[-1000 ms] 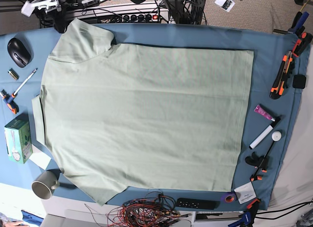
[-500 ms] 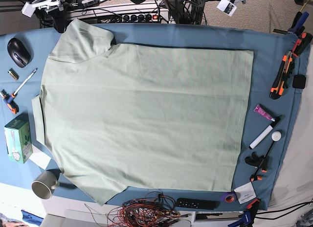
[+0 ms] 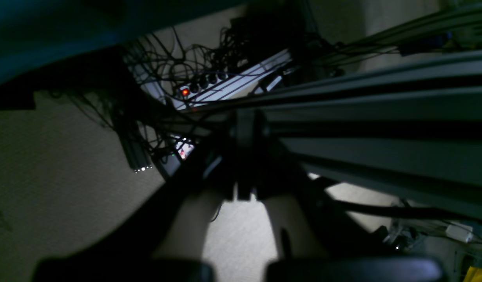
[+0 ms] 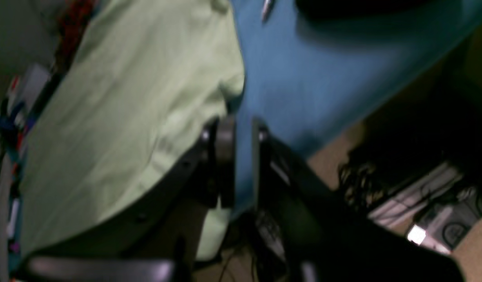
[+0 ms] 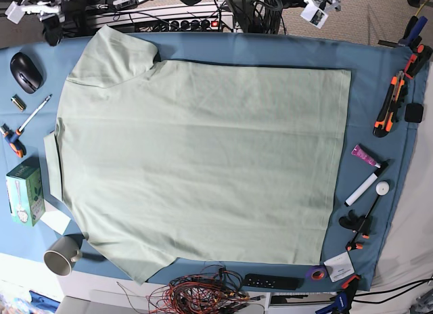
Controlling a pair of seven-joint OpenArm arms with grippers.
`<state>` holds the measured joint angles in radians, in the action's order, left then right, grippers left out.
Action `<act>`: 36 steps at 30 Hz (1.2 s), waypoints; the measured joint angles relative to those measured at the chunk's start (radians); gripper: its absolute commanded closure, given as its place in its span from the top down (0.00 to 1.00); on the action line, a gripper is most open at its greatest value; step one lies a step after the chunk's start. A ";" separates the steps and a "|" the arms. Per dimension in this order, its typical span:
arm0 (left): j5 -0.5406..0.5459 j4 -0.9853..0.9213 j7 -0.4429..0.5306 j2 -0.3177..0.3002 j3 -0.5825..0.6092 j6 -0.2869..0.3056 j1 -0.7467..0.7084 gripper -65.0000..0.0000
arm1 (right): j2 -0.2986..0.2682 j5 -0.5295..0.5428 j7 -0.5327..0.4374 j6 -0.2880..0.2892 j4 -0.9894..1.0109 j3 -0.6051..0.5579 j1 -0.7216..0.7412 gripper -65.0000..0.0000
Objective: Fold the T-shirt properly
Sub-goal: 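Move the right gripper to the shirt shoulder by the collar and grasp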
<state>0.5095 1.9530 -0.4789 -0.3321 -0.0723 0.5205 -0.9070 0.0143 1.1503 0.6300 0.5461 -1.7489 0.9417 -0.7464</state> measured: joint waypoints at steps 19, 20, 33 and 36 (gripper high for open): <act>0.000 0.000 -0.008 0.000 0.000 0.000 0.008 0.01 | 0.003 -0.115 -0.059 -0.019 0.000 0.000 0.026 0.28; 0.000 0.000 -0.008 0.000 0.000 0.000 0.008 0.01 | 0.003 -0.114 -0.059 -0.019 0.000 0.000 0.029 0.30; 0.000 -0.001 -0.011 0.000 0.000 0.000 0.024 0.06 | 0.003 -0.103 0.010 -0.022 0.000 -0.094 0.045 0.31; 0.000 -0.001 -0.011 0.000 0.000 0.000 0.024 0.19 | 0.003 -0.152 -0.004 -0.023 0.000 -0.130 0.057 0.31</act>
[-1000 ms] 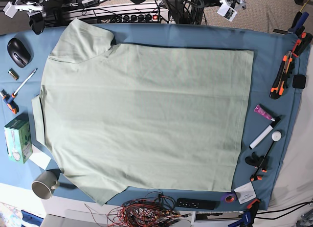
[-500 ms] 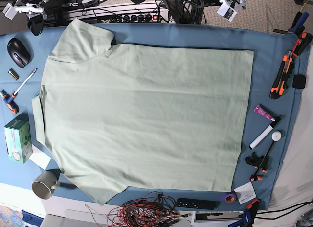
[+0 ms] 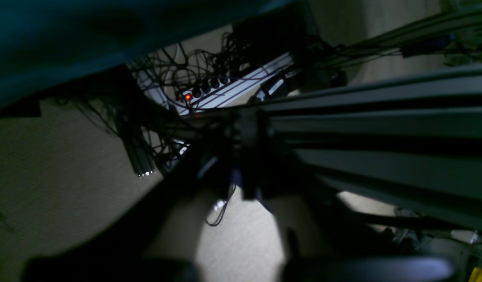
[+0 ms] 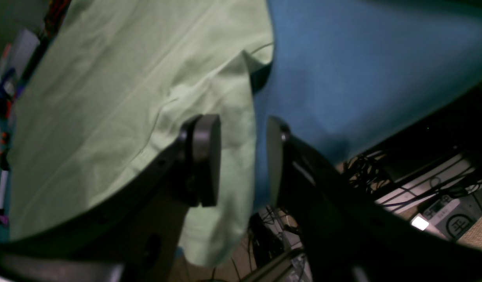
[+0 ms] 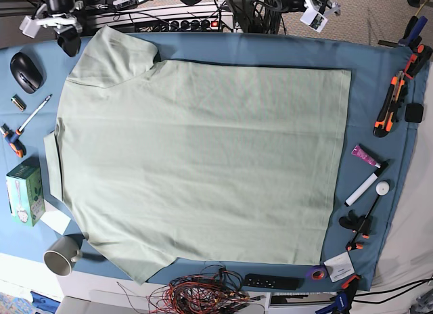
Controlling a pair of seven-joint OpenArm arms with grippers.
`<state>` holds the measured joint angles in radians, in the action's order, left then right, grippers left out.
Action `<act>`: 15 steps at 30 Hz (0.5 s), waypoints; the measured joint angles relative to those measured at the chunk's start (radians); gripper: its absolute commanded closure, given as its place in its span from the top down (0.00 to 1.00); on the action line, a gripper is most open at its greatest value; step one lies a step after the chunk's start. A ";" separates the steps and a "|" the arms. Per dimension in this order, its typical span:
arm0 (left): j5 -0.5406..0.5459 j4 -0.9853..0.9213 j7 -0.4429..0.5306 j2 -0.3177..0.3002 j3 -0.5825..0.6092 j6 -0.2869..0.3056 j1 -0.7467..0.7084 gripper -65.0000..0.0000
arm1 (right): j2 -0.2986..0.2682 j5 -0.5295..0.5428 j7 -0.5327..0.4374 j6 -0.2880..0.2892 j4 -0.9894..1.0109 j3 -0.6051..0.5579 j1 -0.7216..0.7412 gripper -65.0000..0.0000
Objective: Fold the T-shirt properly
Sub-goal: 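Move the right gripper to the shirt shoulder by the collar and grasp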
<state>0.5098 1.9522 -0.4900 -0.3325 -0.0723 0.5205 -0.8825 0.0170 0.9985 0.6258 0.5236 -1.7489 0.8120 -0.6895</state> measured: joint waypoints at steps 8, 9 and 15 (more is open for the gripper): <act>0.000 0.000 0.000 0.000 0.000 0.000 0.000 0.24 | 0.000 -0.053 -0.009 0.000 0.000 -0.016 0.009 0.31; 0.000 0.000 0.000 0.000 0.000 0.000 0.000 0.24 | 0.000 -0.052 -0.010 0.000 0.000 -0.016 0.011 0.31; 0.000 0.000 0.000 0.000 0.000 0.000 0.007 0.24 | 0.000 -0.052 -0.013 0.001 0.043 -0.016 0.036 0.31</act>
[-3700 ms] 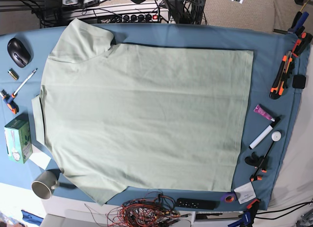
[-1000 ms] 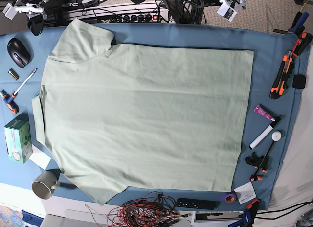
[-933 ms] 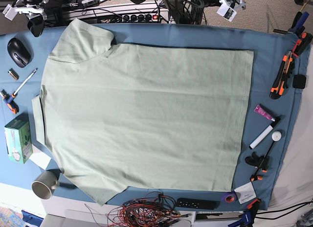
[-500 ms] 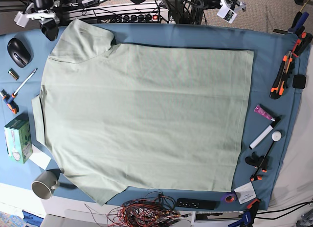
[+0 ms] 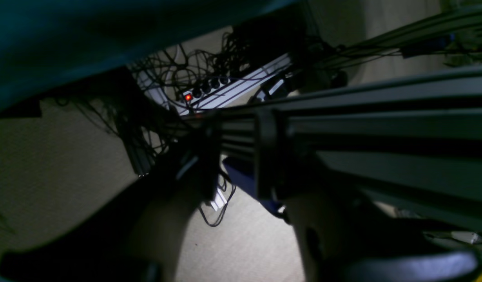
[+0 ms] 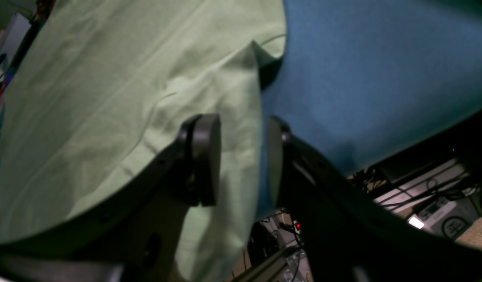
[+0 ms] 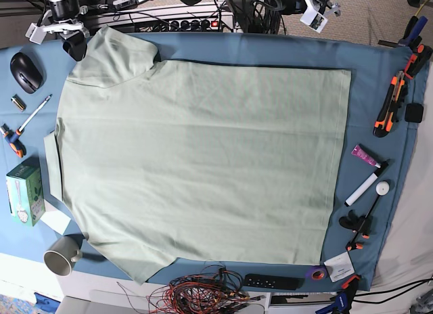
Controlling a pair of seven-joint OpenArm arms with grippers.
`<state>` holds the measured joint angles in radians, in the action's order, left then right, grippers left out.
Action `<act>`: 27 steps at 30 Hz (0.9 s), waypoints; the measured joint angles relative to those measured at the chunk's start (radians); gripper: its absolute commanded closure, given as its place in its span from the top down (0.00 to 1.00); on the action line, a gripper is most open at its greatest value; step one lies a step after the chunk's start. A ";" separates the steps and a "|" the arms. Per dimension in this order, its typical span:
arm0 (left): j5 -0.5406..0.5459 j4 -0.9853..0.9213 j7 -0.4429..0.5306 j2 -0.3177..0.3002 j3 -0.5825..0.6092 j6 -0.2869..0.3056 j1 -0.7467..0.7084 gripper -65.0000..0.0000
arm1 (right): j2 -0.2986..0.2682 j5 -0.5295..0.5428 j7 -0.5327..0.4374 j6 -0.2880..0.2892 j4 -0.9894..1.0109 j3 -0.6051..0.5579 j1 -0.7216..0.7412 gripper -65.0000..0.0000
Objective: Fold the T-shirt properly
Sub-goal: 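Move the right gripper to the shirt shoulder by the collar and grasp, then move the left gripper to the opposite shirt corner and grasp it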
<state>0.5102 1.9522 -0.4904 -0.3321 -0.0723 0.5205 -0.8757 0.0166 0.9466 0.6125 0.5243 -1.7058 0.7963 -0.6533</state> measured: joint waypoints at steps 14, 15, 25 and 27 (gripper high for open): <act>0.004 0.000 -0.001 0.000 0.000 0.000 0.024 0.24 | -0.002 0.102 0.031 0.053 0.091 0.003 0.005 0.31; 0.004 0.000 -0.001 0.000 0.000 0.000 0.024 0.24 | -0.002 0.102 0.031 0.053 0.091 0.003 0.005 0.31; 0.011 0.000 -0.004 0.000 0.000 0.000 0.037 0.24 | -0.003 0.110 0.058 0.053 0.091 0.001 0.005 0.31; 0.011 0.000 -0.003 0.000 0.000 0.000 0.042 0.24 | -0.003 0.111 0.061 0.053 0.091 -0.006 0.005 0.31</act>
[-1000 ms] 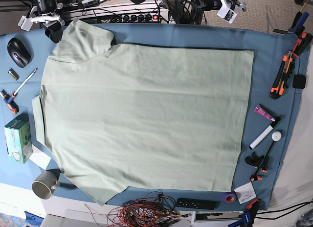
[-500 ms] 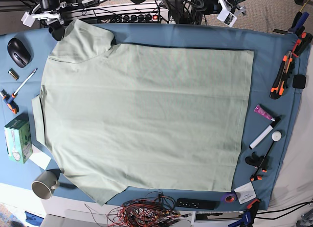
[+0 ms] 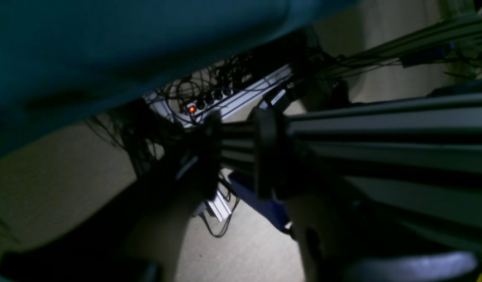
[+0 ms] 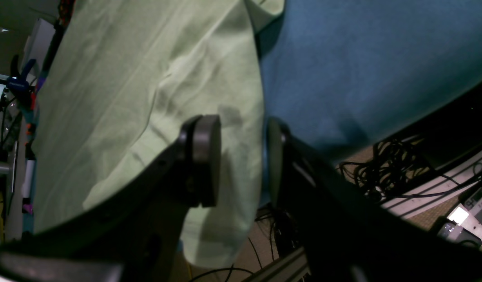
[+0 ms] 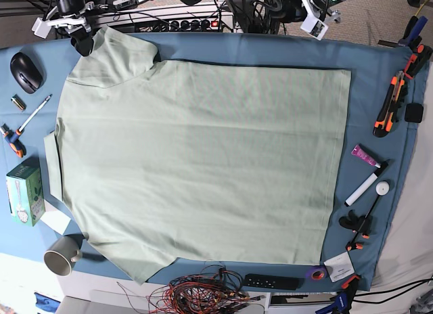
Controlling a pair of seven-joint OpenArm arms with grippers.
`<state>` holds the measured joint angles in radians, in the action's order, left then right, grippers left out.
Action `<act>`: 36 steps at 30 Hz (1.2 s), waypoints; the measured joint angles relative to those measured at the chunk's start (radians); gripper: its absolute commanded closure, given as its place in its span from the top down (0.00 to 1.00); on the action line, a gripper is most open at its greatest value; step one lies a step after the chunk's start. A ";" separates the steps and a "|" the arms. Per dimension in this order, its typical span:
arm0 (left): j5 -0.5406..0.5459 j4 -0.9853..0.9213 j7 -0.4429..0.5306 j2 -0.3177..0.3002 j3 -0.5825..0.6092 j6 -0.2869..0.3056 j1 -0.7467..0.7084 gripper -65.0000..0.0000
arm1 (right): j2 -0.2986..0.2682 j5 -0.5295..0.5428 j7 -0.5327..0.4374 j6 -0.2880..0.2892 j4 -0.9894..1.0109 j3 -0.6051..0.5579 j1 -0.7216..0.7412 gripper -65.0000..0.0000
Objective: Fold the T-shirt properly
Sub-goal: 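Move the left gripper to the opposite shirt corner and grasp it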
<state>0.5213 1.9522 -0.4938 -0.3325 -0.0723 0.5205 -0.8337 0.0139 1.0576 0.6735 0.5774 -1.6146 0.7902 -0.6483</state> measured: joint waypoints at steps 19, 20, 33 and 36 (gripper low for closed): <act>0.045 0.000 0.004 0.000 0.000 0.042 0.000 0.25 | -0.005 -0.065 -0.042 0.018 -0.004 -0.145 -0.005 0.00; 0.048 0.003 0.004 0.000 0.000 0.069 0.000 0.27 | -0.005 -0.072 -0.042 0.018 -0.004 -0.145 -0.005 0.00; 0.048 0.150 0.000 0.003 -0.049 0.090 0.000 0.32 | -0.005 -0.111 -0.060 0.023 -0.004 -0.146 -0.005 0.00; 0.048 0.169 -0.008 0.002 -0.066 0.090 0.000 0.32 | -0.005 -0.111 -0.060 0.023 -0.004 -0.146 -0.005 0.00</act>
<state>0.5697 2.1212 -0.5018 -0.3302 -0.1387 0.6109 -0.8337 0.0086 0.9463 0.6132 0.6003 -1.6184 0.6437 -0.6537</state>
